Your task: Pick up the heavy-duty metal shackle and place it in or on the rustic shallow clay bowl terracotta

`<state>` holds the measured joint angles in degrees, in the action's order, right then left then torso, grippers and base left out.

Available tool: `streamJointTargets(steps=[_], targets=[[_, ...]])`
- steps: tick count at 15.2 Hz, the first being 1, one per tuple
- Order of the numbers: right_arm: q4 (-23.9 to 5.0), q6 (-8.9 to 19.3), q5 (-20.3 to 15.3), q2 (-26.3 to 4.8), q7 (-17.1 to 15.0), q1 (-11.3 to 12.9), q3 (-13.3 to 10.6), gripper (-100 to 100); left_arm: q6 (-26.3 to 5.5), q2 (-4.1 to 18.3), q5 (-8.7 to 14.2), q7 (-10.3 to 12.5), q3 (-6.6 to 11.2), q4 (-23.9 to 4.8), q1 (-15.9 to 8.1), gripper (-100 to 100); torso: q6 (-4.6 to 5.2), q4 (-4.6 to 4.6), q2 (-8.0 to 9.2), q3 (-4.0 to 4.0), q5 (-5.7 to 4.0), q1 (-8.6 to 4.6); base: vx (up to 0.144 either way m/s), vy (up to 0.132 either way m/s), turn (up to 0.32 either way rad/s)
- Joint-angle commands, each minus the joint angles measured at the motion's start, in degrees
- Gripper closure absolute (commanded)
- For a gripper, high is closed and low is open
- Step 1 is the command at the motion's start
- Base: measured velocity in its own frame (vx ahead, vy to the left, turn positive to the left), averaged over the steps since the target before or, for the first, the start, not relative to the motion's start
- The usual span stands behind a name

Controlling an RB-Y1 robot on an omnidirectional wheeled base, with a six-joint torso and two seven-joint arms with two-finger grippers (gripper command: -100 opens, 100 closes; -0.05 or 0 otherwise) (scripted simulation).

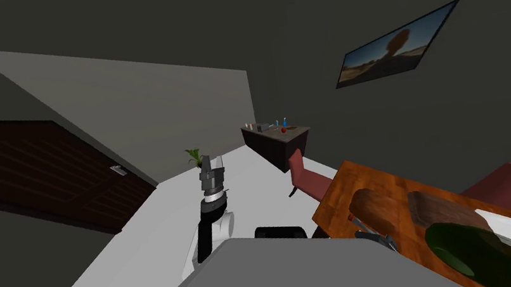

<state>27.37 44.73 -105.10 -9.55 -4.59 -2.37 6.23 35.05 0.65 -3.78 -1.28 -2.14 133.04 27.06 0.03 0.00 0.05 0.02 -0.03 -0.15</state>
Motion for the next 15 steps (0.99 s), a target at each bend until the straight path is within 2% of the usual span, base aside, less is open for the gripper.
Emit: streamJointTargets(steps=[1,3,4,5,6,8,9,10,12,13,15], targets=[[-0.2,2.1,2.9,-0.6,0.0,0.2,-2.9,-100,0.0,0.0,0.0,0.0,0.0,0.0,0.0,0,0.0,0.0,0.0,0.0,0.0,0.0,-0.028,-0.039,0.124],[-0.2,2.1,5.4,-0.6,0.0,0.2,-4.8,-100,0.0,0.0,0.0,0.0,0.0,0.0,0.0,0,-0.02,0.02,0.06,0.04,0.0,0.0,-0.025,-0.037,0.086],[-0.2,2.1,6.3,-0.6,0.0,0.2,-4.8,-100,0.0,0.0,0.0,0.0,0.0,0.0,0.0,0,0.0,0.01,0.06,0.04,0.01,0.02,-0.012,-0.018,-0.013],[-0.1,3.9,7.9,-1.2,0.1,0.3,-7.1,-100,0.0,0.0,0.0,0.0,0.0,0.0,0.0,0,0.01,0.01,0.04,0.02,0.01,0.06,-0.017,-0.028,0.116],[-0.1,3.9,9.0,-1.2,0.1,0.3,-8.3,-100,0.0,0.0,0.0,0.0,0.0,0.0,0.0,0,-0.02,0.01,0.04,0.02,0.02,0.05,-0.022,-0.04,0.146],[-0.1,3.9,11.2,-1.2,0.1,0.3,-8.8,-100,0.0,0.0,0.0,0.0,0.0,0.0,0.0,0,0.0,0.01,0.04,0.03,0.01,0.04,-0.013,-0.023,0.017],[0.0,5.7,12.6,-1.7,0.2,0.3,-11.4,-100,0.0,0.0,0.0,0.0,0.0,0.0,0.0,0,0.01,0.0,0.03,0.02,0.01,0.08,-0.013,-0.023,0.084],[0.0,5.7,13.8,-1.7,0.2,0.3,-12.5,-100,0.0,0.0,0.0,0.0,0.0,0.0,0.0,0,-0.02,0.01,0.02,0.02,0.02,0.07,-0.02,-0.033,0.13],[0.0,5.7,16.1,-1.7,0.2,0.3,-12.8,-100,0.0,0.0,0.0,0.0,0.0,0.0,0.0,0,0.0,0.01,0.04,0.02,0.01,0.05,-0.015,-0.025,0.04],[0.2,7.5,17.6,-2.2,0.3,0.4,-15.2,-100,0.0,0.0,0.0,0.0,0.0,0.0,0.0,0,0.01,0.01,0.03,0.02,0.02,0.07,-0.02,-0.029,0.094],[0.2,7.5,20.0,-2.2,0.3,0.4,-16.8,-100,0.0,0.0,0.0,0.0,0.0,0.0,0.0,0,-0.02,0.01,0.05,0.03,0.01,0.03,-0.021,-0.035,0.104]])
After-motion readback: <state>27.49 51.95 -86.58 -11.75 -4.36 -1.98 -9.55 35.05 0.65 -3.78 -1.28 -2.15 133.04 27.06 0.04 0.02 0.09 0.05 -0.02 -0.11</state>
